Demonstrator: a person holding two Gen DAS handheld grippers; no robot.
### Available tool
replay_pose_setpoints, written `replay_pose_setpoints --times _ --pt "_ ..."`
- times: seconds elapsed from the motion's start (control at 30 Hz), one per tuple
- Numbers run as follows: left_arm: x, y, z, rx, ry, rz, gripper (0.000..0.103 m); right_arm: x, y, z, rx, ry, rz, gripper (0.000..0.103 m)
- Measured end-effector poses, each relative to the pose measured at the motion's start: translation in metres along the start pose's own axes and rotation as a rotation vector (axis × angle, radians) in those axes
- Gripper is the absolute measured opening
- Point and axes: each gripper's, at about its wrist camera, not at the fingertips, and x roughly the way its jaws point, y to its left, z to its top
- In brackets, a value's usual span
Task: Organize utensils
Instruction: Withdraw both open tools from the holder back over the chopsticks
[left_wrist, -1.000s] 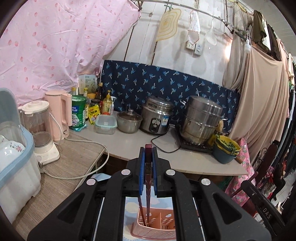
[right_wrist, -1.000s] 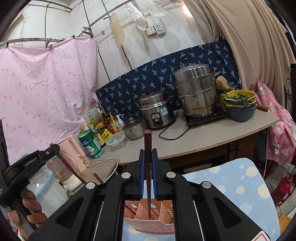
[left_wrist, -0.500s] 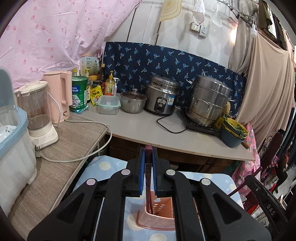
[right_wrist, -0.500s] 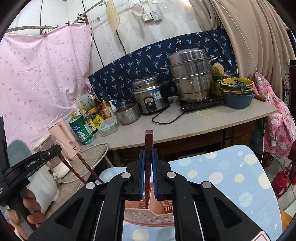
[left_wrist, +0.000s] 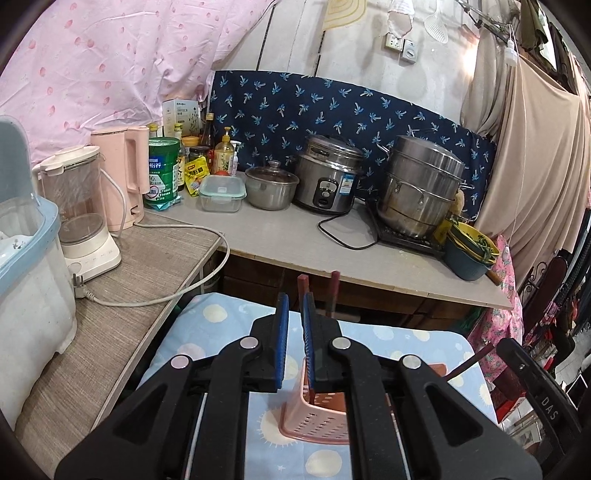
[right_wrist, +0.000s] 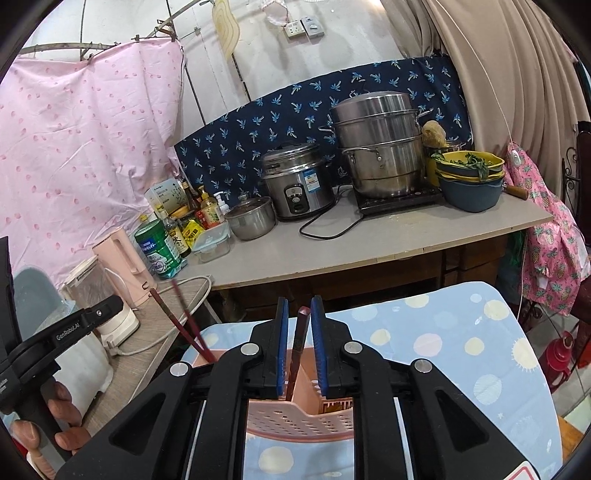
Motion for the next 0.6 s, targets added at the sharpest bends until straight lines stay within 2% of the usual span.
replay_pose_setpoints --times 0.33,0.47,0.6 --pt "-0.017 0.007 -0.01 0.008 0.004 0.012 0.015 -0.024 0.008 -0.008 -0.023 -0.015 0.01 0.015" --pt "-0.031 0.011 -0.019 0.009 0.0 0.009 0.026 -0.037 0.011 -0.016 -0.029 -0.011 0.021 0.015" --pt "-0.043 0.014 -0.03 0.016 0.005 0.008 0.027 -0.051 0.013 -0.028 -0.037 -0.002 0.028 0.015"
